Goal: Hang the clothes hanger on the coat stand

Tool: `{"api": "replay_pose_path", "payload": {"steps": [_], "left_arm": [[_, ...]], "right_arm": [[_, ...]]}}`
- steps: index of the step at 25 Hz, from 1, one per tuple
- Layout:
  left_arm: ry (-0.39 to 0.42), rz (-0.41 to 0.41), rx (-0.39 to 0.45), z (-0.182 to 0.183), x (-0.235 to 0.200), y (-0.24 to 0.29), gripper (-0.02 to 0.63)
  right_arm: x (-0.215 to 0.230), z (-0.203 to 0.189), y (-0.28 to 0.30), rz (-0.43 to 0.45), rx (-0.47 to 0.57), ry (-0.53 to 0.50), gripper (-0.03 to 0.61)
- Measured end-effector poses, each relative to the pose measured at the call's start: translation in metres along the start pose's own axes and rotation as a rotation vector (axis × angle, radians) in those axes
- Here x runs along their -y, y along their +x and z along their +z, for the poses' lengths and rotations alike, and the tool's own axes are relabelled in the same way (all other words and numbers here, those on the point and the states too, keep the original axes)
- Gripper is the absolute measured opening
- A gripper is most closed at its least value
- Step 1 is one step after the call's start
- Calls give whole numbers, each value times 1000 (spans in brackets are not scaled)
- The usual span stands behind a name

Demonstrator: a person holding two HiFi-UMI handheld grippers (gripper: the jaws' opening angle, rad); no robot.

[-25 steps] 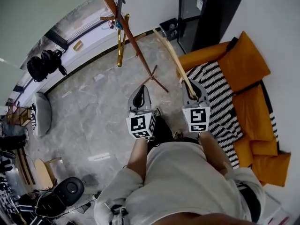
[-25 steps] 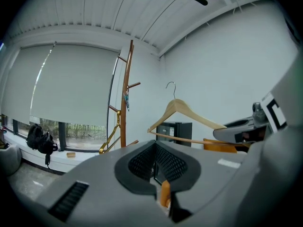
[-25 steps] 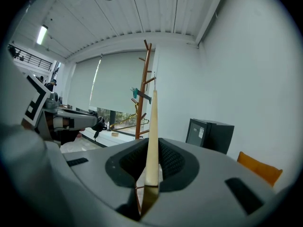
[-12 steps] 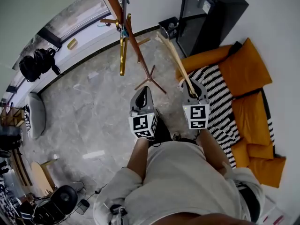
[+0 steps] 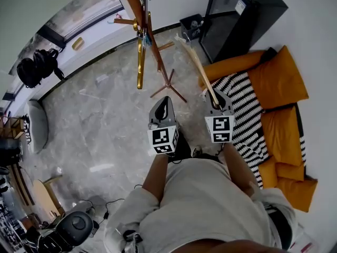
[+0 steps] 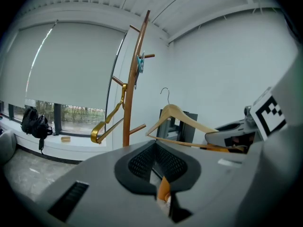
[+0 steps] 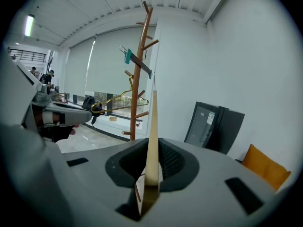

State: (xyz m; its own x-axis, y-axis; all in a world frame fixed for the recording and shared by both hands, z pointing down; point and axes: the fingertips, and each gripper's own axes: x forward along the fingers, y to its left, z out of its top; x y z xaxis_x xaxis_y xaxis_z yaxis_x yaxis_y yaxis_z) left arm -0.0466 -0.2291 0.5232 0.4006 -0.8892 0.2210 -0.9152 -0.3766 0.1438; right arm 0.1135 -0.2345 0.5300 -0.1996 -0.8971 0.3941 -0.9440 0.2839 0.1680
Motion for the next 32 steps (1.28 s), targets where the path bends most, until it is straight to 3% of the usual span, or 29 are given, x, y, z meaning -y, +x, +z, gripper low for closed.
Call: {"api": "replay_pose_path", "payload": {"steps": [32], "left_arm": [[-39,58,-95,-35,-52,38,9]], "right_arm": [[-47,-47,97,114,-143,-15,46]]}}
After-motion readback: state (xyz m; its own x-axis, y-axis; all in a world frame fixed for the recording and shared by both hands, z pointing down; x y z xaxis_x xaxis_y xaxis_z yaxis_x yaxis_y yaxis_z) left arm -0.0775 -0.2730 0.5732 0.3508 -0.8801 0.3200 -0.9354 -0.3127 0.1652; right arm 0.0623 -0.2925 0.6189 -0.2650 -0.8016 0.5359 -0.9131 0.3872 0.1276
